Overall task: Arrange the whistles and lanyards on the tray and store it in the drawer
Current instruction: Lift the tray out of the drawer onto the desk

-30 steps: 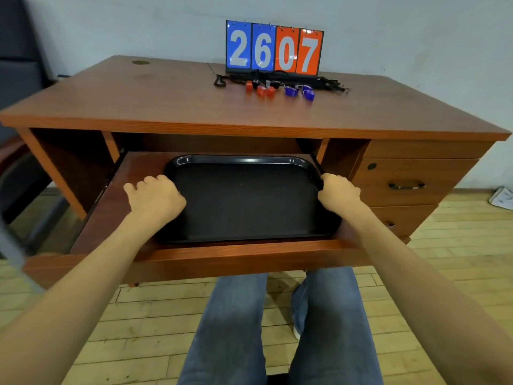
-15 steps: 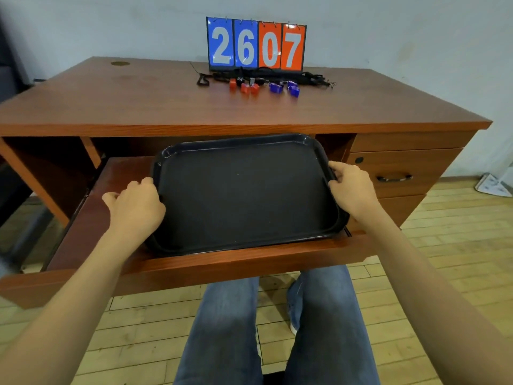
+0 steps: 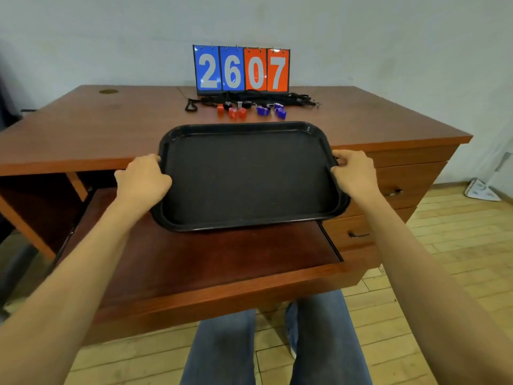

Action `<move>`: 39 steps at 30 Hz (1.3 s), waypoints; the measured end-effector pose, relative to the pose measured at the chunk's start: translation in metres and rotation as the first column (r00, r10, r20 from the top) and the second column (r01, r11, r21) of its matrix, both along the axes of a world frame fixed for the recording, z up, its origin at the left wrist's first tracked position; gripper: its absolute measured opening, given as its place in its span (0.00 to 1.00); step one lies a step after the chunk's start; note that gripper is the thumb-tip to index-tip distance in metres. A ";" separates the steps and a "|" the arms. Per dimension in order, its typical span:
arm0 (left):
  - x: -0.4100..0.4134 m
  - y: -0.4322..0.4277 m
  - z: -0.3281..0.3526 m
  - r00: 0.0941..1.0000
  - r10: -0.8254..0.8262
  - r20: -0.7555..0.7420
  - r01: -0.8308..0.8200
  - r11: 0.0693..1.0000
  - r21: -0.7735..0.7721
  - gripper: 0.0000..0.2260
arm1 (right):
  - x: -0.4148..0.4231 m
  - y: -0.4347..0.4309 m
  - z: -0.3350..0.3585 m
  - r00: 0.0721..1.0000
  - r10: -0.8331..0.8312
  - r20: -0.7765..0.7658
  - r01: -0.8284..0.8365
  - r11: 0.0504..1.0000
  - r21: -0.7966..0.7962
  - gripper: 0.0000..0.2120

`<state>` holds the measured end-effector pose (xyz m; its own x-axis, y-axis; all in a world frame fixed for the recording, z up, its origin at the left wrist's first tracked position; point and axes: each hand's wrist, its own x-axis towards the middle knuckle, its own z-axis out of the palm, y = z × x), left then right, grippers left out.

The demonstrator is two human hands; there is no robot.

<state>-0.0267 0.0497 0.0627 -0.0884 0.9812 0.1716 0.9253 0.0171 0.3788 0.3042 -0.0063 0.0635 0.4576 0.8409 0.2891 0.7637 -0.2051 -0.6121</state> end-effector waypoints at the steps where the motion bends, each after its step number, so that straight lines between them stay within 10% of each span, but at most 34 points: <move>1: 0.005 0.011 0.009 1.000 -0.002 -0.011 0.002 1.000 -0.029 0.20 | 0.004 0.007 0.003 1.000 -0.008 0.005 0.008 1.000 -0.020 0.19; 11: 0.045 0.117 0.044 0.989 -0.050 -0.138 0.024 0.983 -0.182 0.05 | 0.047 0.110 0.032 0.998 -0.027 0.062 0.039 0.978 -0.206 0.09; 39: 0.060 0.178 0.029 0.994 -0.028 0.109 0.033 0.999 -0.043 0.16 | 0.081 0.177 0.031 0.998 0.061 -0.019 -0.063 0.977 -0.202 0.13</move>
<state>0.0336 0.2275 0.0918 -0.0742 0.9902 0.1186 0.8792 0.0088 0.4764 0.3855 0.1707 0.0948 0.4051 0.9082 0.1048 0.7715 -0.2781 -0.5721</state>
